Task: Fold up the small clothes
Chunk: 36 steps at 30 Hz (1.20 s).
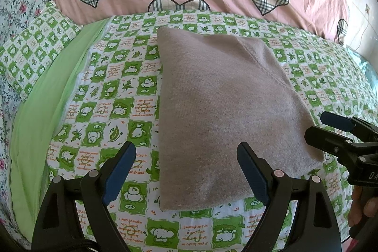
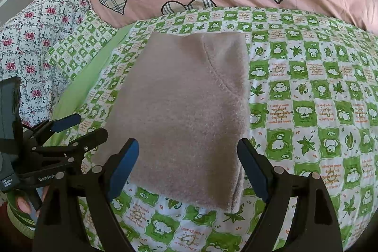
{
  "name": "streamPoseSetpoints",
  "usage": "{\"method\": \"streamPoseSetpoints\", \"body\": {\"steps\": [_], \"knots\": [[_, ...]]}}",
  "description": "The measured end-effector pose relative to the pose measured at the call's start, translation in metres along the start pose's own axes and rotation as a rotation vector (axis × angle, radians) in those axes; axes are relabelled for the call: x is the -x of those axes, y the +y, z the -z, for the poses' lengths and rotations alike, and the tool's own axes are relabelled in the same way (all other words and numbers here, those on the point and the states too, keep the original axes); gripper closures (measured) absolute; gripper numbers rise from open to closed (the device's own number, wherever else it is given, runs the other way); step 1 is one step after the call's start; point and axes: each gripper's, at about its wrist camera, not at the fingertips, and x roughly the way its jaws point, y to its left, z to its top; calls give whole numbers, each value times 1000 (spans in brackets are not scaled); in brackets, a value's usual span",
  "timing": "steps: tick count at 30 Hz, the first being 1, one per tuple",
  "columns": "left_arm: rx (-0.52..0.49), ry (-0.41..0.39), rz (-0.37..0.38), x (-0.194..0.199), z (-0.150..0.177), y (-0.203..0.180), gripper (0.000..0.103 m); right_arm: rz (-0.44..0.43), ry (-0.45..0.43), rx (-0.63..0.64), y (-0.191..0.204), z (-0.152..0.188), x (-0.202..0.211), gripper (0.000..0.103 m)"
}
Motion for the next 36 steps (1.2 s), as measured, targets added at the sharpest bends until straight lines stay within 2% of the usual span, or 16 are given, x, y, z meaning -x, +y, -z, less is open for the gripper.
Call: {"method": "streamPoseSetpoints", "body": {"steps": [25,36], "knots": [[-2,-3,-2,-1,-3,-1,15,-6,-1,-3,-1,-4,-3,17],[0,-31,-24,-8,-20,-3,15,-3,-9,8,-6,-18,-10,17]]}}
